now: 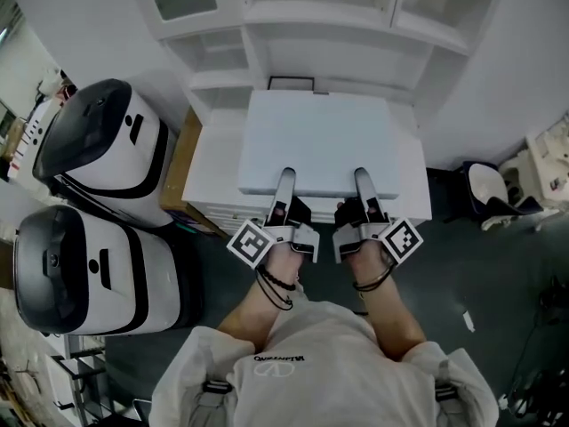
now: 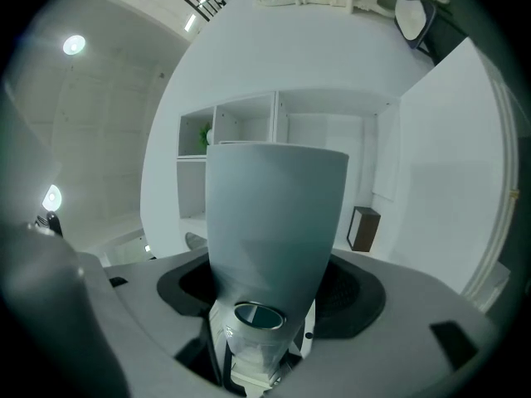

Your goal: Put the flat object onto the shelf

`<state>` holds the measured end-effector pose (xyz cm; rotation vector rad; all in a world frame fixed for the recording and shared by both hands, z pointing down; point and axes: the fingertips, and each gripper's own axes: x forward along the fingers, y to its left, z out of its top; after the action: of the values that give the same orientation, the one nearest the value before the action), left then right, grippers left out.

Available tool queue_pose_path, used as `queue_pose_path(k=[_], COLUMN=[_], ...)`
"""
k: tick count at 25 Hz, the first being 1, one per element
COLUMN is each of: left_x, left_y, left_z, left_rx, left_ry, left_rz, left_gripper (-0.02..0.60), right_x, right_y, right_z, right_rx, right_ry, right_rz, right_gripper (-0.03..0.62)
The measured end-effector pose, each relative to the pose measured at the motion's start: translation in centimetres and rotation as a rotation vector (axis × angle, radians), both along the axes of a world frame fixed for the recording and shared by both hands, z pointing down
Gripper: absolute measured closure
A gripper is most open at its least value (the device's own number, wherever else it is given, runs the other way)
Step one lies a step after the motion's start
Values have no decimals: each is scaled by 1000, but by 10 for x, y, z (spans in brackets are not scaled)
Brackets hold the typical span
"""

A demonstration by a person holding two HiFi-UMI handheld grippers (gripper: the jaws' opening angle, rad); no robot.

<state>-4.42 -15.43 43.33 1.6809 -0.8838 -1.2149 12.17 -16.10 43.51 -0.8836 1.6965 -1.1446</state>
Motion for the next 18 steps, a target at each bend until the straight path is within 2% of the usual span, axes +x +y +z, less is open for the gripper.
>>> queue_pose_path(k=[12,18], left_x=[-47,-47], left_y=[-130,-141], left_z=[-57,-84], left_rx=[87,161], left_ry=[-8,-14], left_rz=[54,105], left_gripper=[276,276], right_x=[-46,-46], right_y=[-120,-123], right_z=[-57,-87], right_rx=[83,171], right_ry=[0,4], right_rz=[56,105], right_gripper=[279,279])
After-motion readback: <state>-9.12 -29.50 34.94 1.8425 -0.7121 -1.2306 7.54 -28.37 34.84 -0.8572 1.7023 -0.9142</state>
